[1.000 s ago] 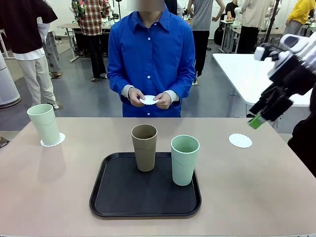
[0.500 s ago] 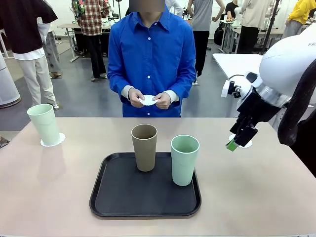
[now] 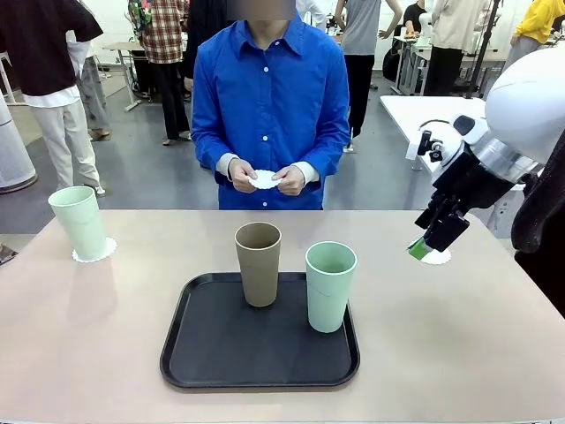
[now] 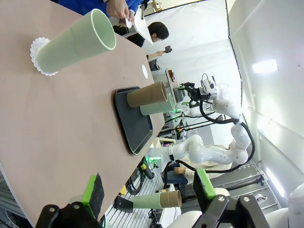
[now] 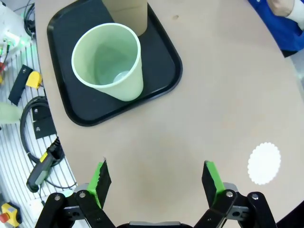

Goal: Place coasters on the table and set cups on them.
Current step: Take one Reusable plastic cup from the Flat Tray and place it on a coaster set by the human.

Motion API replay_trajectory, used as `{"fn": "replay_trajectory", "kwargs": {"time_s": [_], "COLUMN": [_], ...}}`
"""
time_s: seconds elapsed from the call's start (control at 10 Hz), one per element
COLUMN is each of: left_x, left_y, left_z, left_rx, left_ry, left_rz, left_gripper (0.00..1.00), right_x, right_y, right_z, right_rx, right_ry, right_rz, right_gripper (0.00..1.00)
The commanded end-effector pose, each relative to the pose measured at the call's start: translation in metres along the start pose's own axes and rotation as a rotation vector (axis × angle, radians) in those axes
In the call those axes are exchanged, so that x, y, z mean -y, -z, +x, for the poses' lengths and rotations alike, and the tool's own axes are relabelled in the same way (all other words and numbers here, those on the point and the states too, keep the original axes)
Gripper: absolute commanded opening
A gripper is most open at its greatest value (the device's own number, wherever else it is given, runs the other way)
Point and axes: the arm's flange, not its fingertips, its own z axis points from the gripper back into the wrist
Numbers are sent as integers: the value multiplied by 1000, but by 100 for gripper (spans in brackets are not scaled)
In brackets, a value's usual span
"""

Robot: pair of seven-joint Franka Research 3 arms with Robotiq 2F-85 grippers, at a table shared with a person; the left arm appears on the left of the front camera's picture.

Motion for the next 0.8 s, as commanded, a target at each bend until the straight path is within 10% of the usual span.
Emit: {"fn": "replay_trajectory", "kwargs": {"time_s": [0.0,0.7], "left_x": [1,1], "left_y": [-1,-1], "left_z": [-3,-3], "left_rx": [-3,-3], "left_ry": [11,11], "left_rz": [-4,-4], "left_gripper": [100,100], "right_x": [15,97], "right_y": [-4,67], "right_z": [-12,-74], "right_rx": [120,770], "right_ry": [-167,-274], "right_rz": [110,286], "right_gripper": [100,100]}}
